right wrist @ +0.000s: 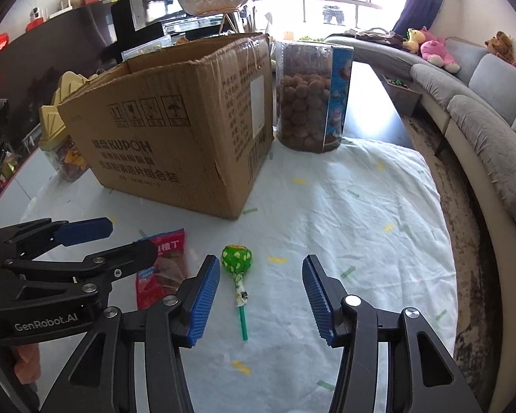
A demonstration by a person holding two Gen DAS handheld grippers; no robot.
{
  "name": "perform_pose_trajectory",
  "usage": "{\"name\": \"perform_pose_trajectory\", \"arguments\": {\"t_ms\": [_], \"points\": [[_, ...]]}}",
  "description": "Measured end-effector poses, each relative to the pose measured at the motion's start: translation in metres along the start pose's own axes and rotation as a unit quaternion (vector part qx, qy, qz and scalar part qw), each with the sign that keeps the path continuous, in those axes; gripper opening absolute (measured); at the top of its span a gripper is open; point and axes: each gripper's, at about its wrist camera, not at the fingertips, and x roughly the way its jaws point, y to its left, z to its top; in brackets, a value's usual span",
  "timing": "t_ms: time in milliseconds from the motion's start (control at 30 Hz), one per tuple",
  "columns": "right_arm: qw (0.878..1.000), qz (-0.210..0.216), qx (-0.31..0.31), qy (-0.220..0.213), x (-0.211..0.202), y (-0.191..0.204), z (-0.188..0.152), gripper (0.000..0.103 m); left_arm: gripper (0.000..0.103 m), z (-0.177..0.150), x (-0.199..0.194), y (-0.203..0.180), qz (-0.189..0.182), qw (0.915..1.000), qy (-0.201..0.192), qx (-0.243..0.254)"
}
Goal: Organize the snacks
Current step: 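Grasp the red hawthorn bag with the left gripper while the right gripper grasps the green lollipop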
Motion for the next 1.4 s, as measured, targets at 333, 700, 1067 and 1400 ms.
{"name": "perform_pose_trajectory", "arguments": {"t_ms": [333, 700, 1067, 1400], "points": [[1.000, -0.004, 0.004, 0.012, 0.005, -0.009, -0.008, 0.049, 0.068, -0.005, 0.025, -0.016, 0.032, 0.9994, 0.013, -0.007], [1.000, -0.001, -0.002, 0.027, 0.016, -0.001, -0.010, 0.048, 0.047, -0.016, 0.027, -0.006, 0.046, 0.9989, 0.007, 0.005], [0.999, 0.000, -0.004, 0.037, 0.028, 0.011, -0.004, 0.043, 0.042, -0.012, 0.011, 0.013, 0.016, 0.9998, 0.005, 0.006], [0.998, -0.005, 0.001, 0.056, 0.045, 0.021, 0.005, 0.037, 0.042, -0.012, -0.004, 0.035, 0.016, 0.9998, -0.011, 0.003]]}}
